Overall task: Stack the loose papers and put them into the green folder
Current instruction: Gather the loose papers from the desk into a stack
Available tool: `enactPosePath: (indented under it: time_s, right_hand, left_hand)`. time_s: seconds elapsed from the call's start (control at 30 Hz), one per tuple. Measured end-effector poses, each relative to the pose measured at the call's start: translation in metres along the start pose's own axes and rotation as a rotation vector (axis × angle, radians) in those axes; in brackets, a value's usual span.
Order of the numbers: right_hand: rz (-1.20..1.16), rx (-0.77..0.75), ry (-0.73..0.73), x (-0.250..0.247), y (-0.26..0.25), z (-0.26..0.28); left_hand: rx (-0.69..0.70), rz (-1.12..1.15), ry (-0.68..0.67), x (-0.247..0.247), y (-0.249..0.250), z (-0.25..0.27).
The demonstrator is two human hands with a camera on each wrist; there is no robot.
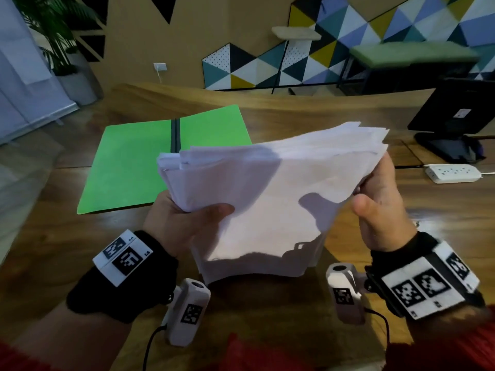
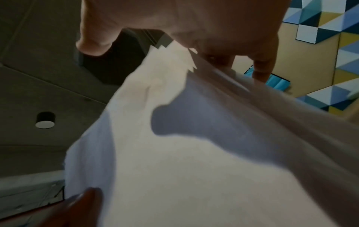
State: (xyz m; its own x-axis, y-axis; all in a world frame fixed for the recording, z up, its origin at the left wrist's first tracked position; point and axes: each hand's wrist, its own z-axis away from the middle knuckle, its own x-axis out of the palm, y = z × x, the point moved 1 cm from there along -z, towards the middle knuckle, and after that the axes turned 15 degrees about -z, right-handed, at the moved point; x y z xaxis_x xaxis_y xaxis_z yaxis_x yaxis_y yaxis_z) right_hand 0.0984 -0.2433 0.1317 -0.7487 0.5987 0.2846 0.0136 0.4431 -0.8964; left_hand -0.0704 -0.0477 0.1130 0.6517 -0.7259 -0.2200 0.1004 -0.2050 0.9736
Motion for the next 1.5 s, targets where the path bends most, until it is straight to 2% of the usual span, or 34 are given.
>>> enactPosePath:
  time_s: [0.1, 0.2, 0.33, 0.4, 0.5, 0.63, 0.77, 0.87, 0.97, 1.13, 1.23, 1.33, 1.43, 1.5]
  right_hand:
    - [-0.096, 0.085, 0.040, -0.001, 0.002, -0.004]
    - [-0.160, 0.120, 0.075, 0.004, 0.005, -0.004]
    - [-0.091, 0.029, 0.152, 0.024, 0.003, 0.000]
    - [-0.068, -0.029, 0.172, 0.037, -0.002, 0.002]
    - [-0.059, -0.165, 0.141, 0.050, -0.009, 0.007]
    - [-0.079, -0.279, 0.077, 0.055, -0.016, 0.009]
    - [-0.033, -0.320, 0.089, 0.054, -0.013, 0.008]
    - [0.124, -0.412, 0.101, 0.053, -0.010, 0.009]
    - [0.281, -0.481, 0.131, 0.051, -0.007, 0.010]
    - [0.119, -0.371, 0.184, 0.048, -0.009, 0.007]
    - [-0.021, -0.300, 0.079, 0.047, -0.011, 0.008]
    - [-0.073, -0.186, 0.047, 0.040, -0.003, 0.006]
    - [-0.118, -0.022, 0.080, 0.035, 0.006, 0.002]
    - [-0.117, 0.023, 0.065, 0.038, 0.008, 0.002]
  left_hand:
    - [0.039, 0.043, -0.061, -0.001, 0.001, 0.001]
    - [0.044, 0.025, -0.027, -0.004, 0.000, 0.001]
    - [0.132, -0.045, 0.001, -0.010, 0.010, 0.005]
    - [0.147, -0.048, 0.058, -0.015, 0.015, 0.009]
    - [0.221, -0.068, 0.152, -0.028, 0.022, 0.013]
    - [0.290, -0.013, 0.163, -0.041, 0.032, 0.016]
    - [0.237, 0.080, 0.247, -0.039, 0.037, 0.014]
    - [0.118, 0.097, 0.372, -0.032, 0.042, 0.009]
    - [0.057, 0.087, 0.419, -0.029, 0.044, 0.003]
    - [0.080, 0.087, 0.425, -0.033, 0.047, -0.003]
    - [0.216, -0.039, 0.280, -0.036, 0.036, -0.001]
    - [0.243, -0.053, 0.115, -0.038, 0.018, 0.002]
    - [0.224, -0.021, 0.074, -0.035, 0.008, 0.005]
    - [0.197, -0.010, 0.090, -0.031, 0.009, 0.007]
